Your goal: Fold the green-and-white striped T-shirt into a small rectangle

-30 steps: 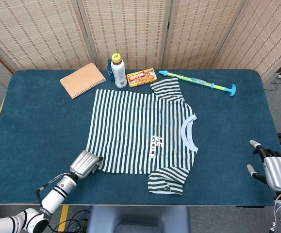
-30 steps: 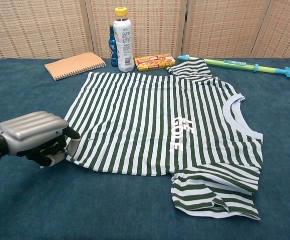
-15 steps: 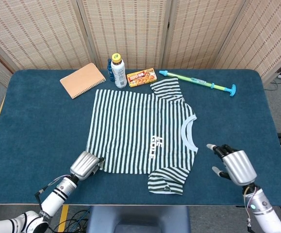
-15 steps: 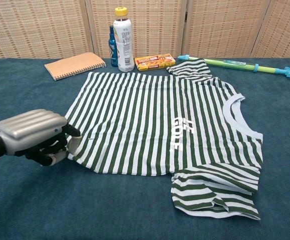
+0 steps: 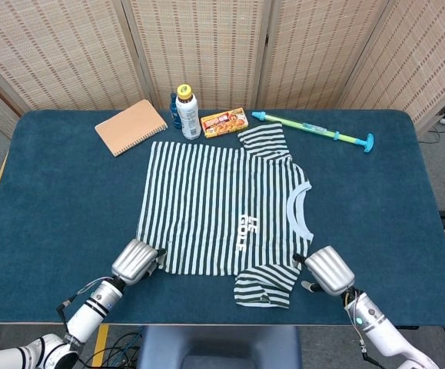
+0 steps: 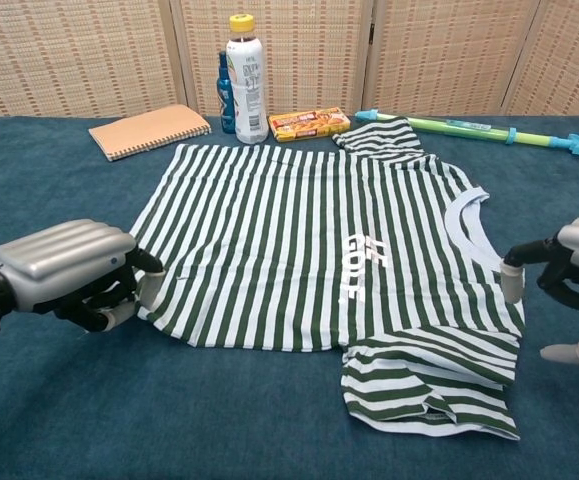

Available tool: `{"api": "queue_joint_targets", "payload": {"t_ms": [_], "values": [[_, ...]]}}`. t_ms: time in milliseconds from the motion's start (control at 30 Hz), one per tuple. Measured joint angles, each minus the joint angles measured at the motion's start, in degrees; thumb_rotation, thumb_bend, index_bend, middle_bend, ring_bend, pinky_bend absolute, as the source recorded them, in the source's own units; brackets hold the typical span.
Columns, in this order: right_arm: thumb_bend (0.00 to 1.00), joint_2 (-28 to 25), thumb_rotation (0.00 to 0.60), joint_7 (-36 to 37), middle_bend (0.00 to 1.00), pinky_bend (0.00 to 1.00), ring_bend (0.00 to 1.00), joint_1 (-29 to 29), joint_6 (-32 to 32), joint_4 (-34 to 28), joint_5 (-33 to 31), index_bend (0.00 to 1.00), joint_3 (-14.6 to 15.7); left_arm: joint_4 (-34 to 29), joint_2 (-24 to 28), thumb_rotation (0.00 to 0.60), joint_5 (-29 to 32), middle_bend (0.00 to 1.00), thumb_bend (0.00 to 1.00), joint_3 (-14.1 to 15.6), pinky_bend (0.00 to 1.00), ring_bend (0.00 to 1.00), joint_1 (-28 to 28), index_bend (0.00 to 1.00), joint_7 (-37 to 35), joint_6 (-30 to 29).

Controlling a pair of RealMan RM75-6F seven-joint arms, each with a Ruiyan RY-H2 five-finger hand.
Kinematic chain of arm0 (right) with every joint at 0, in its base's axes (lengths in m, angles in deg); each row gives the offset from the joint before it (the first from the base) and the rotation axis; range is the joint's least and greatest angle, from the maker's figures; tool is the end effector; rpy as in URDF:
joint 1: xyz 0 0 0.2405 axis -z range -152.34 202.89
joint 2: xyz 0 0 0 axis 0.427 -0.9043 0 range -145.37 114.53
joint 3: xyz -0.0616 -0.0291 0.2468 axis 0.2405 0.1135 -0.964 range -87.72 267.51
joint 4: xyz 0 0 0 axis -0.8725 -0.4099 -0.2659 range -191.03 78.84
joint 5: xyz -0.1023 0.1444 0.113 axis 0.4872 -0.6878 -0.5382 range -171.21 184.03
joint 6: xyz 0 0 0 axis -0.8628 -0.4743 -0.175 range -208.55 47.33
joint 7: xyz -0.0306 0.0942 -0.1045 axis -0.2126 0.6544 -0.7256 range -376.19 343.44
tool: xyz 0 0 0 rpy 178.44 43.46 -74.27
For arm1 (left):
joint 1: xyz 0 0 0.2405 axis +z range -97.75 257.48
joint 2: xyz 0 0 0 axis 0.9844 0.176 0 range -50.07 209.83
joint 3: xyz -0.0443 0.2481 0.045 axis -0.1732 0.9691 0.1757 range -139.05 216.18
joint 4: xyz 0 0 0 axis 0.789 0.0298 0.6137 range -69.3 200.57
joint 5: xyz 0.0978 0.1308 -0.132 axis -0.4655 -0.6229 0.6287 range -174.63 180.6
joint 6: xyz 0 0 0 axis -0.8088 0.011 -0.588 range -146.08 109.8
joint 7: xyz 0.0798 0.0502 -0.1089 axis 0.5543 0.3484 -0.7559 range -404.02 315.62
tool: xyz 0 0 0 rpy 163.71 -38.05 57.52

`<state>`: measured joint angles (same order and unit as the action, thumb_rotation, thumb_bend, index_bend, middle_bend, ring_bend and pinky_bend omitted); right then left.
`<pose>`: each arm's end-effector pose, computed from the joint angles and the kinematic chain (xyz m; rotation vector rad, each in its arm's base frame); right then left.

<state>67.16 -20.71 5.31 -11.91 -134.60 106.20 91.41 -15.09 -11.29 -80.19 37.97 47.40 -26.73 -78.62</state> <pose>-0.2559 -0.2262 0.0147 1.9875 -0.7947 0.9442 -0.1935 0.2741 -0.0394 -2.0359 -0.7867 -0.8902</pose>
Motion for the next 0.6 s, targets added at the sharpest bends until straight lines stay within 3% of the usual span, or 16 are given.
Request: {"api": "queue_joint_targets", "payload": {"t_ms": [600], "values": [[0.22,4.9,0.600,2.6,0.90,1.00,1.00,-4.1,-4.5,6.5,-2.0,0.48,1.3,0.1,-0.6,0.600,1.4,0.91,0.51,-0.4,0.95,0.85,0.0,0.62,0.7,0.6]]}}
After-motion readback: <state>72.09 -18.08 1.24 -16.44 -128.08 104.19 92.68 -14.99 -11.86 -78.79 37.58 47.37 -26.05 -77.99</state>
